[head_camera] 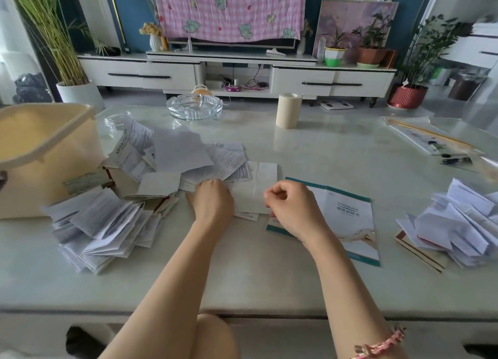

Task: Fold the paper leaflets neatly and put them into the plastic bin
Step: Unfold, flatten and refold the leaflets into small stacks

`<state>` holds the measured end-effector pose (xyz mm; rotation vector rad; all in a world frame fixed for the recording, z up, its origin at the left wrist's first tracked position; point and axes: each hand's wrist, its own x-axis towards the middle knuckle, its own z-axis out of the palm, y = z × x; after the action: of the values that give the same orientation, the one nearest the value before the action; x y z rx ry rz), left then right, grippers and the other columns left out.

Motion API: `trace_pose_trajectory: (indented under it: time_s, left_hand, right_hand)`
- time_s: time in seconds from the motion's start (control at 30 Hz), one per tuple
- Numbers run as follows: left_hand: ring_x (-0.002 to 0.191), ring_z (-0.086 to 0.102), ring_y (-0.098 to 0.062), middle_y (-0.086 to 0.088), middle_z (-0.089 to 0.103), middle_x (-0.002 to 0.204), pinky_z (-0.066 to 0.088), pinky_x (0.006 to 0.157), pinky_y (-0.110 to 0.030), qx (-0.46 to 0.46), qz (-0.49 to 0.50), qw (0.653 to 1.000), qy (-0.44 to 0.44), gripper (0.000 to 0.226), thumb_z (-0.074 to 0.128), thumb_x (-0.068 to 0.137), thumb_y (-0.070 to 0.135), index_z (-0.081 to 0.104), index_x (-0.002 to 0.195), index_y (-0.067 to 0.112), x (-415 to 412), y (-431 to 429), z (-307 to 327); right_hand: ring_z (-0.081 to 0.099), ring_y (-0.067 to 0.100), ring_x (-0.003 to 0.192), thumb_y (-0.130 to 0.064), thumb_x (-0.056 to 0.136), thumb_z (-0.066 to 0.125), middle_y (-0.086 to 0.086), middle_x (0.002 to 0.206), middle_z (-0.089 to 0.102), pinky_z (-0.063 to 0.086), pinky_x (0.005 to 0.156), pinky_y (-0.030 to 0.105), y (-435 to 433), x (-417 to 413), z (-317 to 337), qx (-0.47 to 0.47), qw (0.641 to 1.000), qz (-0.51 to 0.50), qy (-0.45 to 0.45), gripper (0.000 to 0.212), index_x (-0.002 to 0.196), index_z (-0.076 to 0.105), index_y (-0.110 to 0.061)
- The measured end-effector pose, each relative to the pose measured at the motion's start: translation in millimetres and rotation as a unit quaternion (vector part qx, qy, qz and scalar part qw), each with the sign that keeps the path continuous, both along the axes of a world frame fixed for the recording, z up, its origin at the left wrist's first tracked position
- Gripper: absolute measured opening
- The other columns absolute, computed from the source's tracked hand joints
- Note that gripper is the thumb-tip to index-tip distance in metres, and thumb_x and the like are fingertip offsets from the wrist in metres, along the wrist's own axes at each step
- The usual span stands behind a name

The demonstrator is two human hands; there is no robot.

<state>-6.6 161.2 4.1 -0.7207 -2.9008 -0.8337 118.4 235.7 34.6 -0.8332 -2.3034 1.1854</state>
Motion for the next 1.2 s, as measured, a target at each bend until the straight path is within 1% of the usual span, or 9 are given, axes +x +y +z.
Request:
trace_pose_trajectory:
  time_s: [0.1,0.23,0.4,0.57,0.67,0.8,0.9,1.07,1.2]
  left_hand:
    - [0.075,0.052,-0.038,-0.021,0.058,0.073,0.036,0.059,-0.033,0.102,0.012,0.995,0.02,0.025,0.045,0.076,-0.005,0.055,0.062,0.013,4.0,-1.6,7.2]
    - [0.075,0.055,-0.016,0.002,0.061,0.08,0.042,0.064,-0.023,0.328,0.012,0.941,-0.084,0.022,0.054,0.087,0.004,0.057,0.107,0.011,25.7,0.5,24.1]
    - [0.067,0.063,-0.012,-0.005,0.065,0.084,0.056,0.062,-0.022,0.589,-0.087,0.68,-0.428,0.02,0.049,0.092,-0.001,0.061,0.108,0.005,47.2,0.3,59.3]
    - [0.066,0.071,-0.02,-0.014,0.071,0.077,0.059,0.066,-0.032,0.611,-0.163,0.454,-0.627,0.027,0.035,0.095,-0.004,0.061,0.093,0.002,66.7,0.6,75.1]
    - [0.067,0.069,-0.019,-0.012,0.07,0.079,0.057,0.073,-0.029,0.577,-0.158,0.496,-0.629,0.025,0.038,0.093,-0.006,0.062,0.092,0.001,77.0,5.4,72.7]
    - [0.075,0.061,-0.017,-0.004,0.063,0.078,0.052,0.082,-0.031,0.452,-0.102,0.743,-0.483,0.016,0.047,0.091,0.001,0.06,0.088,0.01,80.4,7.6,61.9]
    - [0.091,0.06,-0.016,-0.002,0.063,0.089,0.043,0.09,-0.033,0.374,-0.084,0.826,-0.414,0.011,0.051,0.093,0.016,0.061,0.091,0.016,77.9,8.7,54.6]
    - [0.099,0.066,-0.019,-0.003,0.071,0.106,0.051,0.086,-0.035,0.361,-0.22,0.746,-0.515,0.047,0.049,0.086,0.052,0.063,0.113,0.016,76.0,10.2,55.6]
    - [0.089,0.068,-0.023,-0.008,0.072,0.095,0.054,0.082,-0.035,0.398,-0.24,0.735,-0.494,0.024,0.053,0.092,0.026,0.065,0.099,0.006,78.5,9.3,54.4]
  right_hand:
    - [0.064,0.02,0.082,-0.017,0.092,0.052,0.002,0.085,0.066,0.052,0.077,0.031,1.9,3.4,-0.8,-0.003,1.0,-0.008,0.001,0.015,0.087,0.064,-0.009]
    - [0.063,0.023,0.083,-0.016,0.089,0.054,0.0,0.078,0.064,0.051,0.077,0.034,8.1,6.9,-5.3,-0.034,0.998,-0.044,0.023,0.014,0.08,0.065,-0.013]
    - [0.064,0.022,0.085,-0.032,0.091,0.056,0.005,0.092,0.067,0.053,0.086,0.043,14.4,15.3,-1.8,-0.284,0.947,-0.073,0.134,0.018,0.089,0.064,-0.016]
    - [0.064,0.023,0.107,-0.061,0.076,0.054,0.005,0.115,0.068,0.049,0.095,0.045,16.9,27.6,9.3,-0.474,0.857,0.04,0.2,0.059,0.12,0.062,-0.022]
    - [0.063,0.025,0.106,-0.051,0.084,0.051,0.009,0.118,0.066,0.05,0.089,0.041,19.1,33.7,14.5,-0.496,0.83,0.064,0.248,0.055,0.126,0.058,-0.017]
    - [0.069,0.023,0.081,-0.027,0.088,0.056,0.011,0.1,0.071,0.056,0.062,0.032,29.5,46.9,20.8,-0.491,0.821,-0.016,0.29,0.035,0.118,0.062,-0.009]
    - [0.07,0.015,0.066,-0.009,0.088,0.056,0.005,0.081,0.074,0.053,0.05,0.022,37.3,59.6,26.5,-0.438,0.844,-0.046,0.306,0.014,0.098,0.066,-0.011]
    - [0.07,0.022,0.084,-0.01,0.083,0.063,0.009,0.097,0.073,0.055,0.064,0.028,39.2,72.8,28.6,-0.347,0.908,-0.02,0.234,0.02,0.103,0.068,-0.011]
    - [0.069,0.017,0.077,-0.021,0.089,0.059,0.004,0.089,0.073,0.052,0.059,0.026,34.4,79.8,30.7,-0.305,0.934,-0.008,0.186,0.014,0.097,0.069,-0.015]
